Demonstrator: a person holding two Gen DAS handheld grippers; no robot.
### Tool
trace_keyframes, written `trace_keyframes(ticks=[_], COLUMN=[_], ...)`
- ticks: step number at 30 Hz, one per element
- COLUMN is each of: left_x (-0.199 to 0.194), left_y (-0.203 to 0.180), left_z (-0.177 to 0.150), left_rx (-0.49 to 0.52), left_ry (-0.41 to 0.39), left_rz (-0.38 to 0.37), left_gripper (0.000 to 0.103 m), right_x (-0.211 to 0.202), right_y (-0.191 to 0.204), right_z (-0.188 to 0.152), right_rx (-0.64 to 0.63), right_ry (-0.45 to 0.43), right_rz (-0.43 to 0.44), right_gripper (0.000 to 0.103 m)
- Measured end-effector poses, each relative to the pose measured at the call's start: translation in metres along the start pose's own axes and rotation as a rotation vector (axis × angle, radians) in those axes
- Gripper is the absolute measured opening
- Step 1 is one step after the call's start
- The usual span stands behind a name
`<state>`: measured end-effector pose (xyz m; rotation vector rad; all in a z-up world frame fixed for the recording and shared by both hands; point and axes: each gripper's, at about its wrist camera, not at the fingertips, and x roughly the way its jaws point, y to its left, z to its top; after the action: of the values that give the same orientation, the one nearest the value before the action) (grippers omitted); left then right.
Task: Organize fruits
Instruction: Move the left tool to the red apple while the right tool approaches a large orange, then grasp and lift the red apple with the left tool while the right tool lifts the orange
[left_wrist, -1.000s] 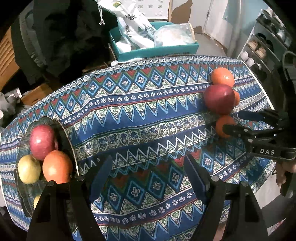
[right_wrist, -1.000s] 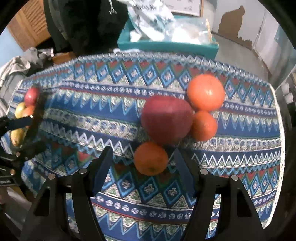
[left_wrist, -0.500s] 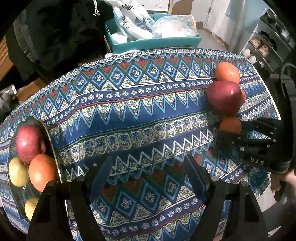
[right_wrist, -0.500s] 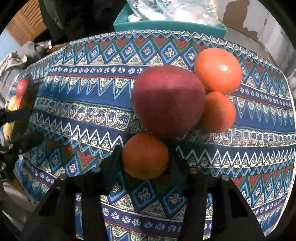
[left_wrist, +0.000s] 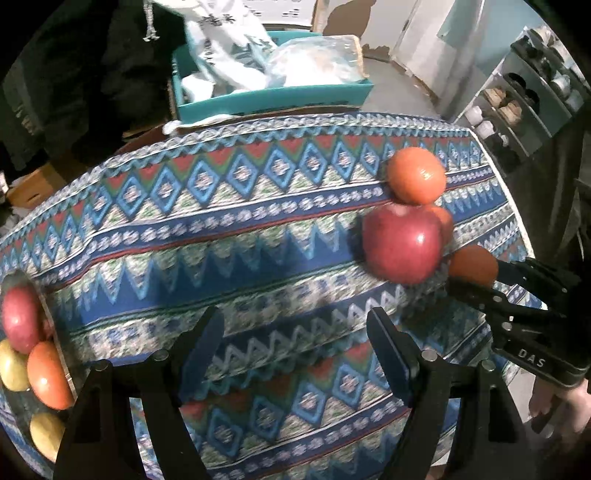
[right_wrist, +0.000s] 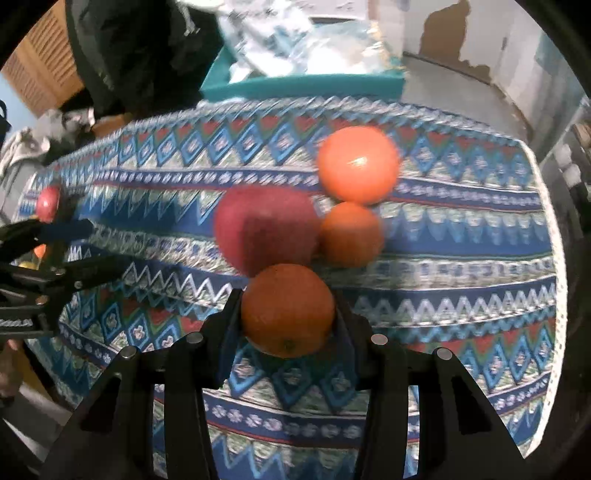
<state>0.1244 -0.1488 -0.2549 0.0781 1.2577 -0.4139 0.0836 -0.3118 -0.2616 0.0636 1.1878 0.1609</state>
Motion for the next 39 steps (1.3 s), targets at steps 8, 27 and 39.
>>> trace_keyframes(ticks=[8,27,39], left_x=[0.009,0.064,0.078], left_y=[-0.037,-0.078,-0.071], left_z=[0.020,0.037,0.025], left_rx=[0.035,0.084,0.082], left_ry=[-0.016,0.075,0.104], left_rz=[-0.062,-0.098,-0.116], left_gripper=[0.087,0.087,0.082], right_x=[-0.015,-0.008,-0.003], right_y=[-0.033,-0.075,-0.068], right_z=[0.003,-0.003,-0.001], right_rx=[0.068,0.145,0.126], right_ry=[-0.045,-0.046,-0.035], right_rz=[-0.044,-0.033,-0.036], right_gripper=[0.046,0.046,0.046])
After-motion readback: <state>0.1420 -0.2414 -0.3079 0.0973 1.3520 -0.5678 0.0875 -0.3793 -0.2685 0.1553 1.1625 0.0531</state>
